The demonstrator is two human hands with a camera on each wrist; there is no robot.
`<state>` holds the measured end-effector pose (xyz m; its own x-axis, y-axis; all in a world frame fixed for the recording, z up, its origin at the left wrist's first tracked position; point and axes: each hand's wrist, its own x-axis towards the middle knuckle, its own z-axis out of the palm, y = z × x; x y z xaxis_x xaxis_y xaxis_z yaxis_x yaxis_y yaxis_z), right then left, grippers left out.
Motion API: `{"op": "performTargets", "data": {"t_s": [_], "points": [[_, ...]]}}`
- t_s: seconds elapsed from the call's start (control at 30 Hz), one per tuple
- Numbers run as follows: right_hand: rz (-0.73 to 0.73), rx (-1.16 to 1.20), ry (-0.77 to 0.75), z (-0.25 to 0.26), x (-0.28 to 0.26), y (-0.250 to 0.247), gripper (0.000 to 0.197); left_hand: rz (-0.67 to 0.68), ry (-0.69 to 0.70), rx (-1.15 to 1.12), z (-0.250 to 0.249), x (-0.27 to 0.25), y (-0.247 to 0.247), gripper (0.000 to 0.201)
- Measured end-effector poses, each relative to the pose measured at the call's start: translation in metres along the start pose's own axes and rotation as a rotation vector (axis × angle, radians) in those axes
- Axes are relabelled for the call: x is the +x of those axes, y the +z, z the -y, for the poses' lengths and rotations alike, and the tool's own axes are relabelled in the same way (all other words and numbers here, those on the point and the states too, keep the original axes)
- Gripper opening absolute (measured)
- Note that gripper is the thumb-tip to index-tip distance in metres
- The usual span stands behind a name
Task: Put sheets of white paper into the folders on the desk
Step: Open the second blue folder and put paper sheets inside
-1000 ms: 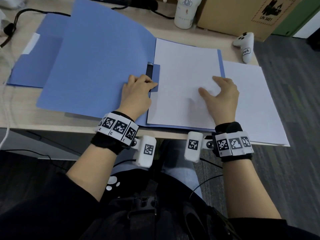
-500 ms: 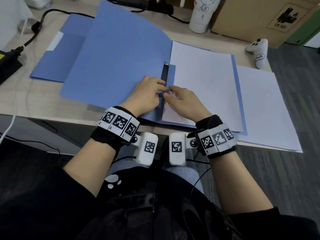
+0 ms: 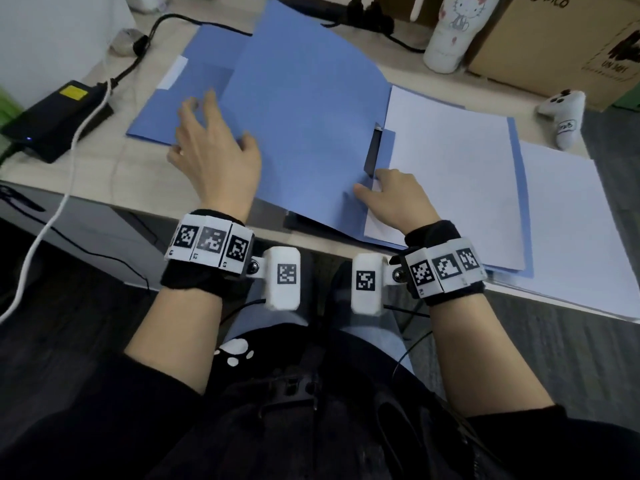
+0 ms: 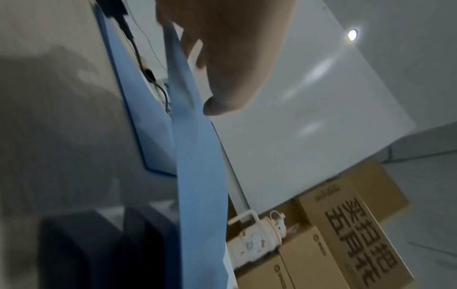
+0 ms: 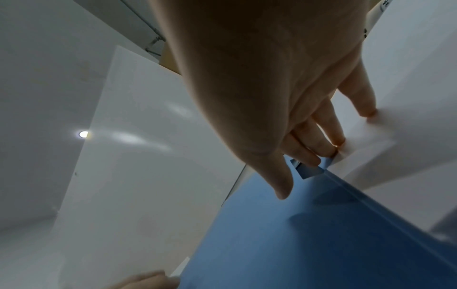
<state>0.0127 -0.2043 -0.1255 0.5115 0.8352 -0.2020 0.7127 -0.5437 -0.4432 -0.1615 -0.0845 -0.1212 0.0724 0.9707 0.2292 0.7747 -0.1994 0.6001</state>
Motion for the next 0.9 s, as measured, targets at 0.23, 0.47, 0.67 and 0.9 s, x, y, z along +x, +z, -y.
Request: {"op": "performTargets", "data": {"t_s": [0.23,0.47,0.67,0.9], "points": [[-0.002,0.004,0.008,0.008,-0.003,0.002,0.05,-0.271,0.082,-0.444,0.002,-0.001,-0.022,0.037],[0.043,0.13,0.016,0.007,-0.01,-0.009,0.056,-0.228,0.427,-0.833,-0.035,-0.023,-0.029,0.037],[0.043,0.305,-0.008,-0.002,-0.018,-0.02,0.045,0.111,0.542,-0.963,-0.071,-0.048,-0.018,0.031],[-0.081,0.829,-0.115,-0.03,-0.041,-0.044,0.047,0.437,0.659,-0.852,-0.091,-0.062,0.006,0.051]]}}
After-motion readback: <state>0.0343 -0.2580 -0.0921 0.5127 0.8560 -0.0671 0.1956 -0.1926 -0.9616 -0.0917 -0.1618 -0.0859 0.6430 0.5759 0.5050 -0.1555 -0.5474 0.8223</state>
